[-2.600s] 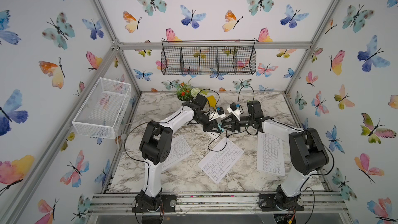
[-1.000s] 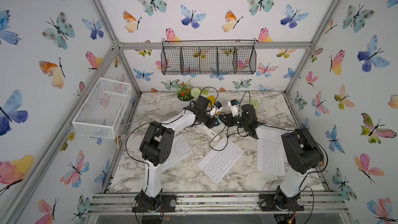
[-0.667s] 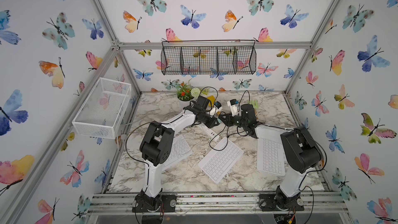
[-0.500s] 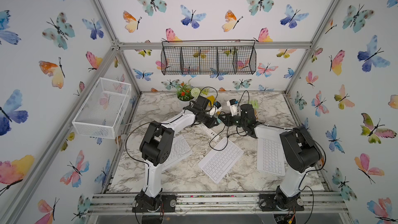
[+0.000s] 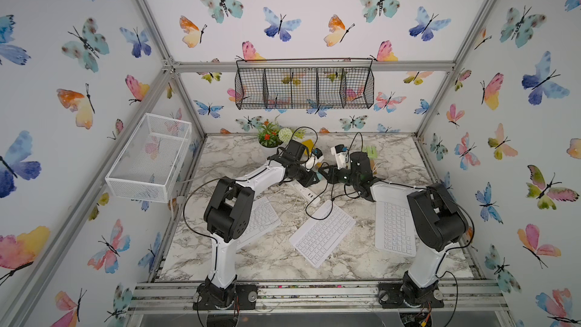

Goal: Unplug the wireless keyboard
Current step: Remove the power cord from the plug.

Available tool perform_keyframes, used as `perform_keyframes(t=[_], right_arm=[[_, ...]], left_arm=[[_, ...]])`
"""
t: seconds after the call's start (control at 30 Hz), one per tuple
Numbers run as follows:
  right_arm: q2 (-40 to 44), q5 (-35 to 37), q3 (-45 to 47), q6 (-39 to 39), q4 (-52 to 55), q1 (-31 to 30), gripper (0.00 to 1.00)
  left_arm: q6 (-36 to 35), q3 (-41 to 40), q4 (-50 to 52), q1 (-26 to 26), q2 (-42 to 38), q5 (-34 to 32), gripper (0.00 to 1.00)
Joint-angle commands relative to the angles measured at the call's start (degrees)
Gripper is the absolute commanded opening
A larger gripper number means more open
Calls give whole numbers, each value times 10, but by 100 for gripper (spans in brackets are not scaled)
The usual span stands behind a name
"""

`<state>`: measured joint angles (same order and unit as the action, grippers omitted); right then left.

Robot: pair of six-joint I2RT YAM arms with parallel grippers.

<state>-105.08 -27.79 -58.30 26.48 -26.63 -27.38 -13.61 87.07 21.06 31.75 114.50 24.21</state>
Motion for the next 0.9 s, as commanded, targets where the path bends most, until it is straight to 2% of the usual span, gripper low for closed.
perform_keyframes(t=[0.0,0.23,0.4,0.53,0.63,0.87], right_arm=[[-10,9,-3,41,-22,-5,5],[6,24,18,64,-71,-5,3],[36,40,80,52,-180,-7,2],[51,52,105,54,-225,-7,3],[44,41,86,64,-210,-7,2],[-4,6,-28,64,-27,-6,3]], left_arm=[[0,-11,-14,9,-22,18,0],[9,-2,2,7,-11,29,0],[20,1,3,2,-4,55,0],[20,4,8,2,-4,60,0],[13,-2,8,2,-4,52,0],[-31,-43,-5,16,-32,16,0]])
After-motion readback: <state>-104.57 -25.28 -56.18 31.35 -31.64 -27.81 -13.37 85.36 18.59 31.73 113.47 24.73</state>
